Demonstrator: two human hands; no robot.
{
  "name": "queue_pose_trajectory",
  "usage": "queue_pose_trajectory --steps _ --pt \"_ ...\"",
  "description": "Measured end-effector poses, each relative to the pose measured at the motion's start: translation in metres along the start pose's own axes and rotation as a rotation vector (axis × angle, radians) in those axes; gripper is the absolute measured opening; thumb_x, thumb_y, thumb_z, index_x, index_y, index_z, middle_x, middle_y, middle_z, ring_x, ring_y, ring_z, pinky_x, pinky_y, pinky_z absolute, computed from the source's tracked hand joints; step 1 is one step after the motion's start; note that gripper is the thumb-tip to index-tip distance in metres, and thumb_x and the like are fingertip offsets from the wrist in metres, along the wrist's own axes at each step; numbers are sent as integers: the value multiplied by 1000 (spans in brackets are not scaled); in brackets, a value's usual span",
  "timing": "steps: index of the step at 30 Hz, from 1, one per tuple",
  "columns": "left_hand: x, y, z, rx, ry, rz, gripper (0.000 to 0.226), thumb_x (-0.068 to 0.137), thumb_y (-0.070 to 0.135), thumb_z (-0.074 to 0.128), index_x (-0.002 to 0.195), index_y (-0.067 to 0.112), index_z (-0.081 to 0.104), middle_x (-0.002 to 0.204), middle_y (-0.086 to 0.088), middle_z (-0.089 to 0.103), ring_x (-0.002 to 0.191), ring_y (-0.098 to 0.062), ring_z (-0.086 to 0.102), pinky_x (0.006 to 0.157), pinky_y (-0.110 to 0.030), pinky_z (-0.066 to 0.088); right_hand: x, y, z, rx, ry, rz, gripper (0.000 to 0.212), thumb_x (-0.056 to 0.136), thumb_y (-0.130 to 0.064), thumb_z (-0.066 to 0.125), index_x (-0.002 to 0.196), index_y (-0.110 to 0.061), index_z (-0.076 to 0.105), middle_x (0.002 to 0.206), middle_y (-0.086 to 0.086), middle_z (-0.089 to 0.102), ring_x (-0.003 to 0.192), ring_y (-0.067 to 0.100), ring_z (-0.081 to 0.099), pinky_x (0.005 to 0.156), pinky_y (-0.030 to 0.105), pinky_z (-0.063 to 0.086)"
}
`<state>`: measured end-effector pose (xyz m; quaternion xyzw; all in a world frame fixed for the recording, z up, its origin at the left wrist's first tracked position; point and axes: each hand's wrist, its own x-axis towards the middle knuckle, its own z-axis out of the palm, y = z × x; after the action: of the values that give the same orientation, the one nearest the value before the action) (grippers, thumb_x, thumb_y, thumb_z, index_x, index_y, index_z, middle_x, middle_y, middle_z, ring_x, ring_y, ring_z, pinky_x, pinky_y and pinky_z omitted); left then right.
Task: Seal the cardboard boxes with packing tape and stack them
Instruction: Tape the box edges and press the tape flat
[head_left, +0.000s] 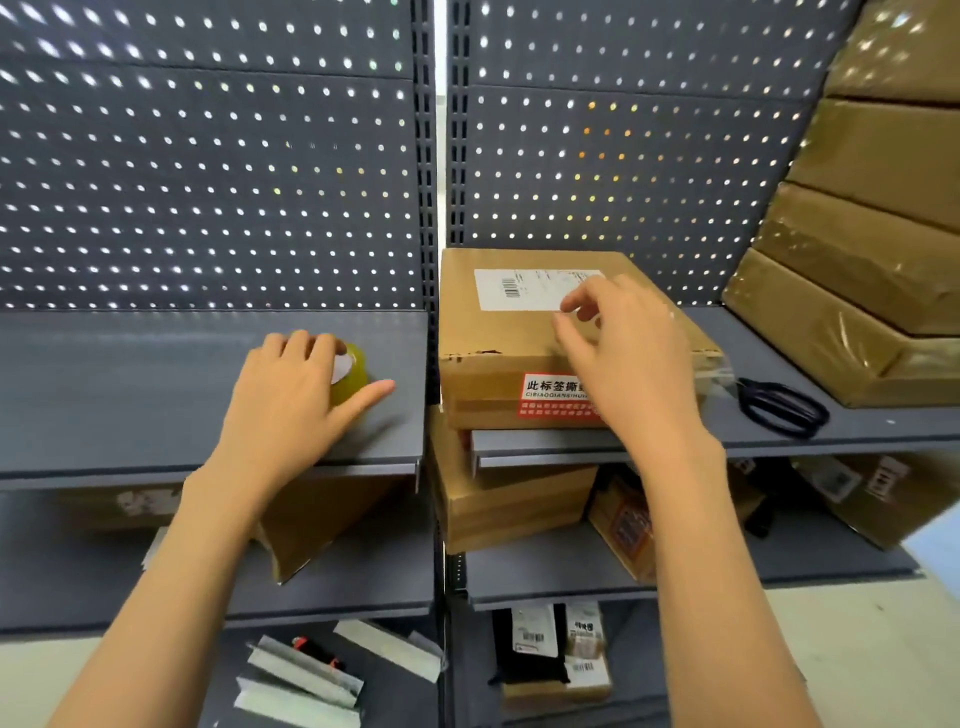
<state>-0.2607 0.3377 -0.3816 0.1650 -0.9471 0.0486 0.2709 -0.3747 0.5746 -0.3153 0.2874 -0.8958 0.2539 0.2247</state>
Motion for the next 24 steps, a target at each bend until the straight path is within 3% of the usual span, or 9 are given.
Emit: queue_pose_trajectory --steps 2,4,9,13,17,20,24 --pt "8 17 -13 -69 63 -1 71 89 60 31 106 -1 62 97 -20 63 87 -40 54 76 -47 44 0 6 -2 26 12 -7 21 98 -28 48 110 -17 61 108 -2 59 101 16 51 82 27 35" --pt "15 42 -25 -139 113 53 63 94 52 31 116 0 59 108 -19 61 98 -38 53 87 -41 39 0 12 -5 64 39 -14 23 99 -28 46 111 -16 61 109 -2 59 101 15 51 83 27 35" --pt "24 122 -42 -285 179 199 50 98 35 33 124 -1 57 120 -16 61 111 -34 54 97 -32 31 -8 40 -9 213 106 -67 28 103 -24 39 110 -11 63 105 0 62 99 16 54 80 22 32" --pt "33 188 -31 -298 139 230 51 98 32 32 127 -4 55 127 -18 59 119 -34 53 104 -34 30 -6 94 -18 233 101 -47 32 104 -22 32 113 -10 61 105 5 62 97 21 56 80 31 39" --pt "46 241 -14 -264 91 183 52 98 29 28 129 -4 55 129 -18 59 123 -33 52 106 -33 26 6 143 -28 232 -23 -90 39 104 -26 29 132 -13 53 127 2 59 118 18 51 91 22 33" --pt "52 266 -1 -246 75 140 51 97 26 27 130 -3 54 131 -18 58 126 -33 51 109 -40 34 8 154 -25 229 -189 -184 44 105 -30 29 143 -14 42 146 0 44 136 11 35 108 20 22" --pt "50 278 9 -226 7 59 56 95 30 22 133 1 52 135 -15 55 131 -30 46 112 -42 29 4 158 -14 281 -322 -283 47 104 -30 29 146 -11 36 152 2 35 142 10 26 113 18 12"
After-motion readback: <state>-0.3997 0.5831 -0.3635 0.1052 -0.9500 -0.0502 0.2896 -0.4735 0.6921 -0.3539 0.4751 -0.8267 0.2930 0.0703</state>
